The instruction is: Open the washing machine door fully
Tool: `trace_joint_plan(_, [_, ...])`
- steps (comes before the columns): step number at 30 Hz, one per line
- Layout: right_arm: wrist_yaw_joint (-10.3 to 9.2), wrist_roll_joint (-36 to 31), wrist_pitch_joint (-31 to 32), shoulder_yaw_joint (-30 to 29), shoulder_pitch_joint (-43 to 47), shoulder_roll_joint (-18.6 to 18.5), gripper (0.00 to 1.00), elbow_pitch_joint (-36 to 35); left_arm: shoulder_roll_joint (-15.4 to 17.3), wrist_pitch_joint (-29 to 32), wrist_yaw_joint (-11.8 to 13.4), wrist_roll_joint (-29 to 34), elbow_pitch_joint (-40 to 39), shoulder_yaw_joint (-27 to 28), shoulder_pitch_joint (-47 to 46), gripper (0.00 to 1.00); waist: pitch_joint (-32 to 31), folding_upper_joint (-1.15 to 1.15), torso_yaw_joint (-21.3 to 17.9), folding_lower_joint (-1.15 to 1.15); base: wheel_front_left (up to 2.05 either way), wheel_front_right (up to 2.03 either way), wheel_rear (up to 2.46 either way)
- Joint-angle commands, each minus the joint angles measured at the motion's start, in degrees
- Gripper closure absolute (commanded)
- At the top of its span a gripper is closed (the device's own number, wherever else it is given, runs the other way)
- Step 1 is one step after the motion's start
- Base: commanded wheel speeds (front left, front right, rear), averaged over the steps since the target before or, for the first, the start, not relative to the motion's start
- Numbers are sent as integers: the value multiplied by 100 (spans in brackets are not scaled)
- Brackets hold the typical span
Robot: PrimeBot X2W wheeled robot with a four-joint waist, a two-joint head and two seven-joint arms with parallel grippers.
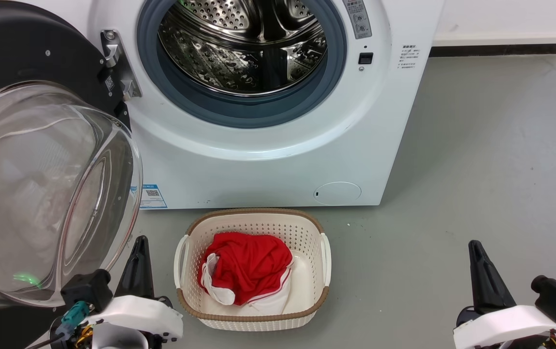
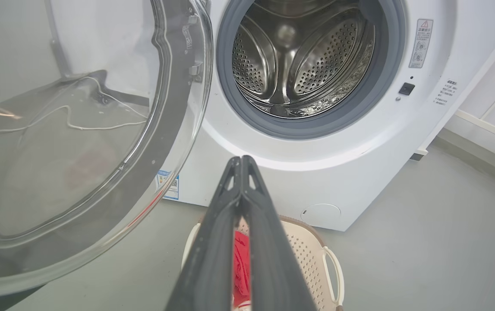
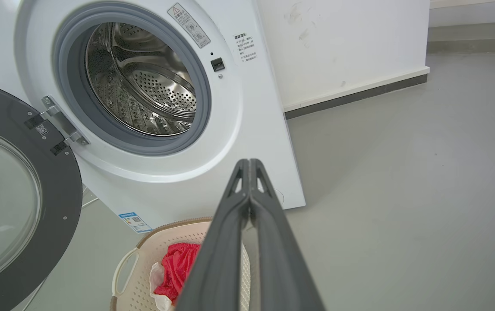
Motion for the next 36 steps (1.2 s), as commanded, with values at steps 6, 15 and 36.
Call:
trace_joint_plan(6, [-1, 747, 131, -21, -225, -62, 100, -29, -13, 144, -76, -727, -82, 65, -142, 100, -10, 0, 5, 0, 0, 0, 0])
trace_joint_plan(15, [-1, 1629, 311, -47, -296, -86, 100, 29, -28, 346, -166, -1608, -56, 143, -166, 100, -27, 0, 14, 0, 0, 0, 0])
trace_joint_plan(36, [-2, 3367, 690, -123, -437, -116, 100, 147, -60, 767, -346, -3365, 14, 307, -227, 100, -64, 0, 34, 0, 0, 0, 0])
